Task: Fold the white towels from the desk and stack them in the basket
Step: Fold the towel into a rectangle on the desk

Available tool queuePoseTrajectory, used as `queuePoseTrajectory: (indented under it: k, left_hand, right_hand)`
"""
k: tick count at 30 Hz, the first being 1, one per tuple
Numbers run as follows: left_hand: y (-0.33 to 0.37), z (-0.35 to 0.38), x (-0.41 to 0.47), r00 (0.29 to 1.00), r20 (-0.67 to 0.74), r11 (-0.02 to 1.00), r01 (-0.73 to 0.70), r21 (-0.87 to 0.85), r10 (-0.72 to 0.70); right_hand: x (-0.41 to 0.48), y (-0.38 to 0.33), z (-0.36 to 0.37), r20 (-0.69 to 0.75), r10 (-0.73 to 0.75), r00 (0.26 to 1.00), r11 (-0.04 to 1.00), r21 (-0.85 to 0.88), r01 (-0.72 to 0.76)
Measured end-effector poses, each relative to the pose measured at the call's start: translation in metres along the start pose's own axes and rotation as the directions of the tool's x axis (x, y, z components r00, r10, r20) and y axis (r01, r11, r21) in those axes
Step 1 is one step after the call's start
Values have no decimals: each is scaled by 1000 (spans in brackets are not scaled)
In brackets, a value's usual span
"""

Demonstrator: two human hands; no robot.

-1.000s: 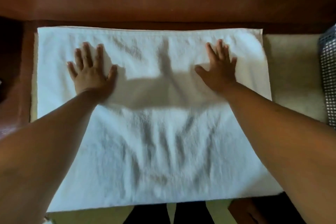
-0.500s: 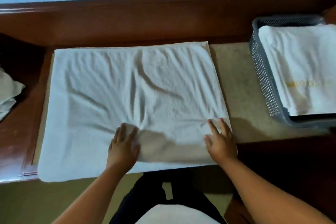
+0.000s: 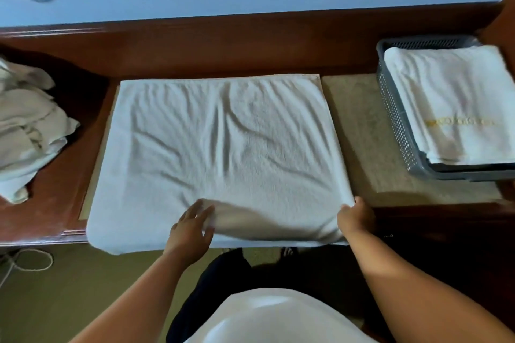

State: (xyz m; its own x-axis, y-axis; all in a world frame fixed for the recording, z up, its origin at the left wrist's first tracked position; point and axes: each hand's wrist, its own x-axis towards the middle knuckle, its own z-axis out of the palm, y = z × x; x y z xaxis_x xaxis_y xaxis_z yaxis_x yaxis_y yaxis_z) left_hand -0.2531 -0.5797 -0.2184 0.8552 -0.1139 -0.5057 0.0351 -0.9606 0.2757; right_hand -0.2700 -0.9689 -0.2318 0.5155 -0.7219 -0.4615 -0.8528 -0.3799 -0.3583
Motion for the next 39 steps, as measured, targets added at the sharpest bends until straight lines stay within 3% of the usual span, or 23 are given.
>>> queuePoseTrajectory:
  k: [3, 6, 10, 12, 15, 19, 23, 27, 31, 34, 39]
  left_hand:
    - [-21, 1, -12, 996, -32, 997, 78, -2, -78]
    - [-58, -8, -19, 972, -85, 974, 216, -63, -221]
    - [-125, -31, -22, 863, -102, 855, 464, -234, -496]
    - [-152, -38, -20, 813, -84, 784, 520, -340, -576]
    - [-175, -43, -16, 811, -87, 722, 459, -517, -578]
    - [-183, -43, -13, 764, -136, 622, 394, -677, -631]
    - [-190, -48, -5, 719, -108, 529, 392, -753, -687]
    - [-201, -55, -3, 752, -173, 616, 359, -701, -636]
    - [-215, -70, 8, 802, -70, 594, 378, -710, -594]
    - [-231, -76, 9, 854, -51, 691, 382, -613, -517]
    - [-259, -72, 5, 853, -71, 695, 370, -617, -516]
  right_hand:
    - [-30, 3, 9, -101, 13, 995, 997, -74, -21]
    - [-60, 6, 20, -127, -175, 976, 974, -169, 153]
    - [-92, 1, 42, -10, -379, 925, 892, -269, 363]
    - [-115, -9, 57, 98, -461, 882, 843, -260, 470]
    - [-153, -30, 86, 269, -548, 792, 760, -237, 606]
    - [-206, -69, 128, 391, -570, 722, 762, -77, 643]
    - [-240, -104, 153, 509, -547, 665, 744, -68, 665]
    - [-256, -124, 155, 595, -523, 610, 688, -127, 714]
    - [-258, -141, 161, 615, -521, 592, 618, -206, 758]
    - [-262, -149, 170, 627, -517, 582, 617, -198, 761]
    - [-267, -159, 185, 657, -472, 588, 633, -212, 745]
